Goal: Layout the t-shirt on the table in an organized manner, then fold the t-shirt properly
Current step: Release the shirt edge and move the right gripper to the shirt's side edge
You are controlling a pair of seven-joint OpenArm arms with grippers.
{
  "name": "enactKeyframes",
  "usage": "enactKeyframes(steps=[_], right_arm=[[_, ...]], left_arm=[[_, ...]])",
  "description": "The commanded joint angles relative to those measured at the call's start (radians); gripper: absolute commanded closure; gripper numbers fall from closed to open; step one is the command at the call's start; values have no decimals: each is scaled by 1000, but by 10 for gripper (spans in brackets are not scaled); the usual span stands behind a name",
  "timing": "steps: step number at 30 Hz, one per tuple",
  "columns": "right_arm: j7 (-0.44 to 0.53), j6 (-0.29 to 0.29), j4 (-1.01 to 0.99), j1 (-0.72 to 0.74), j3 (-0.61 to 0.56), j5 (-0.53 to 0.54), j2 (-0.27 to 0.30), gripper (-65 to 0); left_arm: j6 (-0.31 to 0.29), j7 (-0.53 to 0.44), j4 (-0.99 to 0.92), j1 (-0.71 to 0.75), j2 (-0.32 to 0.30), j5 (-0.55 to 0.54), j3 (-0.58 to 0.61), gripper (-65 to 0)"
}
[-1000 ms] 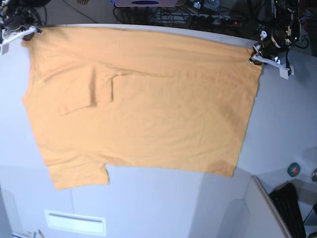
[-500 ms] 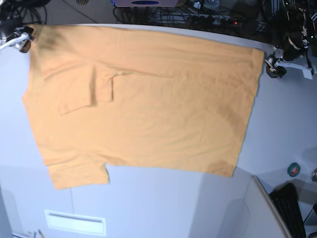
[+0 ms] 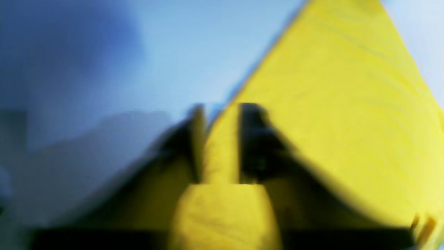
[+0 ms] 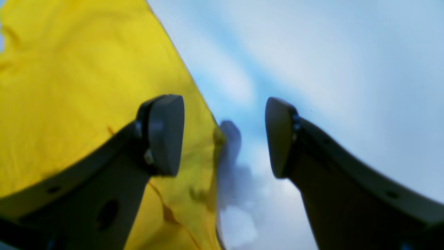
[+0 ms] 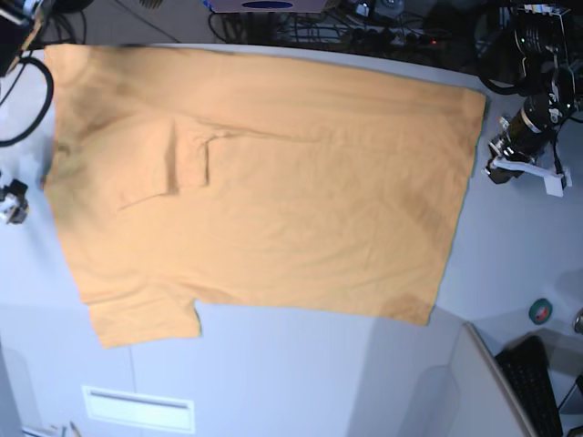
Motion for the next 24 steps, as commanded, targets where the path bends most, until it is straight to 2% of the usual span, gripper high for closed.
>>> enactKeyframes(steps=[1, 5, 9, 11, 16, 18, 21, 24], right_arm=[[31, -4, -57, 59, -25, 3, 43, -357], [181, -9, -340, 197, -186, 1, 98, -357], [284, -10, -559, 274, -320, 1, 109, -357], [316, -10, -587, 272, -343, 1, 102, -356], [318, -6, -561, 241, -383, 3, 75, -348], [316, -6, -518, 217, -383, 3, 67, -293], [316, -6, -476, 192, -383, 3, 64, -165], [316, -6, -476, 192, -380, 3, 64, -74]], left_arm=[[4, -17, 9, -15, -18, 0, 6, 0], [4, -17, 9, -26, -21, 0, 49, 0], [4, -17, 6, -26, -24, 3, 45, 0], [4, -17, 6, -25, -25, 3, 45, 0], [4, -17, -6, -26, -25, 3, 45, 0], [4, -17, -34, -32, -25, 3, 45, 0], [4, -17, -57, -34, -25, 3, 46, 0], [4, -17, -58, -34, -25, 3, 49, 0]])
